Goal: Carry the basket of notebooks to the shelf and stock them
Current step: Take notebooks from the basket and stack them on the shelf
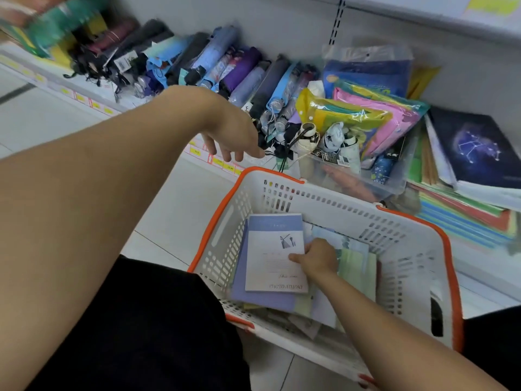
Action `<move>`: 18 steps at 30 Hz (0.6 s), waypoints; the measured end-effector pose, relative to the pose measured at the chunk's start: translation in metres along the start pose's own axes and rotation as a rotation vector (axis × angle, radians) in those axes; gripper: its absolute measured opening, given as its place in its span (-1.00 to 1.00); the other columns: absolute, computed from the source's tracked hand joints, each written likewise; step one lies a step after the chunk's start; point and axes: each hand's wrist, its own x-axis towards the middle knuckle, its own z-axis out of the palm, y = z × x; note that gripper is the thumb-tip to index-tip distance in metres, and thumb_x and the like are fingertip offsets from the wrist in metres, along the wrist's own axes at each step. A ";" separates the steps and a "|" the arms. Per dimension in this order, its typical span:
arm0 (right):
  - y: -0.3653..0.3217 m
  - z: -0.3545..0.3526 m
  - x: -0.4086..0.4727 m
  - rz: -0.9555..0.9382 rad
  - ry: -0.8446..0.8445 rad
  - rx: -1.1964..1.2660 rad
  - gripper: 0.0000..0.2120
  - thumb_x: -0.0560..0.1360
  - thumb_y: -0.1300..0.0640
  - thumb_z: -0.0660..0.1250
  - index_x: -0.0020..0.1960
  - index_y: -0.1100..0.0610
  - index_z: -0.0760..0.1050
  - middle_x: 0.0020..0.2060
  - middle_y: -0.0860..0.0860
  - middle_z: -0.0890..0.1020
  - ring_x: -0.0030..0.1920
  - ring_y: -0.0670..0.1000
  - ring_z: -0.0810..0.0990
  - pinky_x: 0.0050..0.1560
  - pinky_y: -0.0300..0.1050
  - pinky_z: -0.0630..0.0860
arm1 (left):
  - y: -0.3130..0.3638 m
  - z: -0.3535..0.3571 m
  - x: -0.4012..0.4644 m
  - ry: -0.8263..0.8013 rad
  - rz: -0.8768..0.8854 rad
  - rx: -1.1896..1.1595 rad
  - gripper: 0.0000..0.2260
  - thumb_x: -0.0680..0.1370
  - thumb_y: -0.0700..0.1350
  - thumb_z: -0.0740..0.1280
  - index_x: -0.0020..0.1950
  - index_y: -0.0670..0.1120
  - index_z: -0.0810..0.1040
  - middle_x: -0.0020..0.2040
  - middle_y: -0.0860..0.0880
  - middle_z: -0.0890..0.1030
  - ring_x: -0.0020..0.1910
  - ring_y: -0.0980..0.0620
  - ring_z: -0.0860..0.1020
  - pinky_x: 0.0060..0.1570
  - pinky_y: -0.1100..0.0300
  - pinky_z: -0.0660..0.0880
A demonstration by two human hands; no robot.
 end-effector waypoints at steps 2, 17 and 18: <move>0.003 -0.001 -0.001 0.018 -0.011 0.045 -0.56 0.40 -0.01 0.55 -0.34 0.12 0.30 -0.42 0.00 0.41 -0.43 0.00 0.40 -0.47 -0.16 0.19 | 0.003 0.000 -0.001 0.013 0.009 0.001 -0.62 0.62 0.14 0.17 0.34 -0.04 0.45 0.14 -0.03 0.60 0.06 -0.02 0.61 0.15 -0.03 0.55; 0.045 -0.073 -0.013 0.239 -0.340 0.779 -0.70 0.54 0.19 0.41 0.23 0.25 0.47 -0.05 0.19 0.70 -0.12 0.17 0.70 -0.19 0.02 0.65 | 0.014 -0.001 0.004 -0.001 0.012 -0.026 -0.61 0.62 0.14 0.18 0.36 -0.04 0.44 0.14 -0.04 0.60 0.08 -0.04 0.60 0.16 -0.02 0.54; 0.038 -0.077 -0.016 0.184 -0.431 0.778 -0.70 0.54 0.16 0.42 0.22 0.23 0.52 -0.04 0.17 0.71 -0.09 0.18 0.70 -0.12 0.03 0.66 | 0.015 -0.001 0.004 -0.005 0.013 -0.027 -0.61 0.62 0.14 0.18 0.36 -0.04 0.44 0.14 -0.03 0.60 0.08 -0.04 0.60 0.16 -0.02 0.54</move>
